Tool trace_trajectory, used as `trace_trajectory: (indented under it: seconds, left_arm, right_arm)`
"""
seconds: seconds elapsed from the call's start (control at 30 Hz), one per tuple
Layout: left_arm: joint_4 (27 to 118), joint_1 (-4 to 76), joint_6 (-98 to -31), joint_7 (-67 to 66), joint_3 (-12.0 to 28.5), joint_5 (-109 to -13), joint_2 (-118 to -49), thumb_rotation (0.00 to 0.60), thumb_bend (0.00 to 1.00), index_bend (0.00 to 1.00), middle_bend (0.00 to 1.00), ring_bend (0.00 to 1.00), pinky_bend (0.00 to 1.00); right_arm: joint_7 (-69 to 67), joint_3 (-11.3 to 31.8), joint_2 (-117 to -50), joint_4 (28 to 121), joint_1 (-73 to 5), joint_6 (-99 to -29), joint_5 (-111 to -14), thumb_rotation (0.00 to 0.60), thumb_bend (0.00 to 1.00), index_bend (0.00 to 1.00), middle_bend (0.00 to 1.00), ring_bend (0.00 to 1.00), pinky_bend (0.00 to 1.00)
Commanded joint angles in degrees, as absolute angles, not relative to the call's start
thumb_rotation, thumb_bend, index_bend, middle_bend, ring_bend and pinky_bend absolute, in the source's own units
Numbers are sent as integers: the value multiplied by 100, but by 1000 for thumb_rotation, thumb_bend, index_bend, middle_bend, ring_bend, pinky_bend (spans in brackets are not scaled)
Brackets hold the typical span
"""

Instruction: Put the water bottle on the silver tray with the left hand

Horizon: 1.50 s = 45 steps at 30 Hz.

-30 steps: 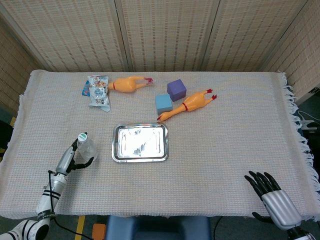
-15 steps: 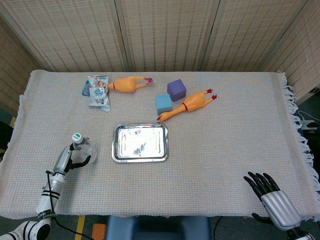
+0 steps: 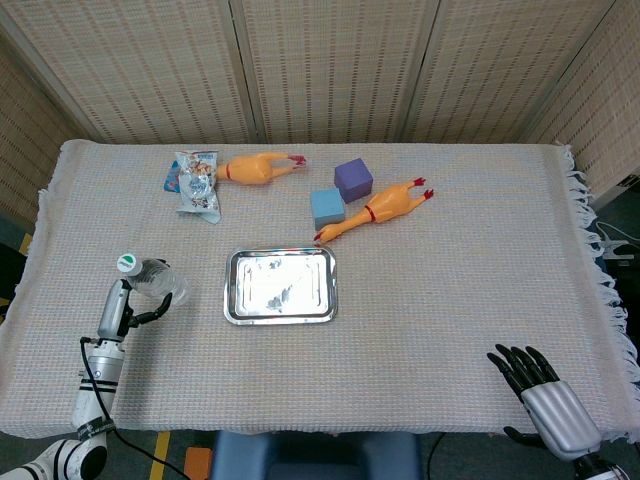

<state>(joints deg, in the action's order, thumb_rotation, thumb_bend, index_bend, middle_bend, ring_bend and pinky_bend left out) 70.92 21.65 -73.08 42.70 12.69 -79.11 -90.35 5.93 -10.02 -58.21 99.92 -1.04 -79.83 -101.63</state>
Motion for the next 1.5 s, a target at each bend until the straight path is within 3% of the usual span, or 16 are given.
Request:
trace_trajectory:
  seconds: [0.03, 0.2, 0.43, 0.57, 0.77, 0.9, 1.13, 1.27, 1.4, 1.5]
  left_arm:
    - [7622, 2235, -7785, 4250, 1506, -8254, -8919, 600, 638, 399, 478, 303, 483]
    - [8572, 2161, -7794, 3907, 1370, -8327, -8524, 600, 618, 390, 470, 298, 472]
    - [7420, 1965, -6832, 4434, 744, -7728, -9003, 600, 602, 373, 455, 284, 463]
    - [7282, 2032, -6941, 4551, 747, -7994, -9089, 600, 603, 371, 452, 282, 461]
    - [8882, 2274, -7611, 3647, 1253, -8514, -8433, 600, 603, 371, 452, 282, 462]
    - [9593, 2216, -7575, 2949, 1210, -8365, -8109, 600, 596, 371, 451, 282, 465]
    - [8416, 1952, -7000, 3677, 489, -8059, -8597, 600, 591, 360, 438, 272, 460]
    - [7792, 1932, -7176, 4107, 382, -8401, -8919, 600, 590, 358, 436, 270, 458]
    - [7412, 1938, -7721, 4092, 626, -8633, -8889, 600, 592, 358, 435, 270, 457]
    - [6717, 2001, -7794, 4072, 1210, -8108, -8846, 600, 591, 358, 430, 266, 451]
  right_arm:
    - [639, -995, -5841, 10006, -130, -7909, -10115, 600, 0, 0, 0, 0, 0]
    - [772, -996, -5889, 10035, -159, -7786, -10053, 600, 0, 0, 0, 0, 0]
    - [808, -1053, -5891, 10043, -133, -7829, -10145, 600, 0, 0, 0, 0, 0]
    - [761, -1087, -5878, 10030, -120, -7888, -10230, 600, 0, 0, 0, 0, 0]
    - [679, -1131, -5846, 10012, -108, -7955, -10329, 600, 0, 0, 0, 0, 0]
    - [683, -1138, -5846, 10007, -117, -7942, -10344, 600, 0, 0, 0, 0, 0]
    - [740, -1144, -5864, 10018, -95, -7961, -10349, 600, 0, 0, 0, 0, 0]
    - [732, -1115, -5862, 10018, -99, -7953, -10282, 600, 0, 0, 0, 0, 0]
    - [696, -1092, -5846, 10019, -115, -7927, -10220, 600, 0, 0, 0, 0, 0]
    - [692, -1099, -5849, 10012, -115, -7941, -10252, 600, 0, 0, 0, 0, 0]
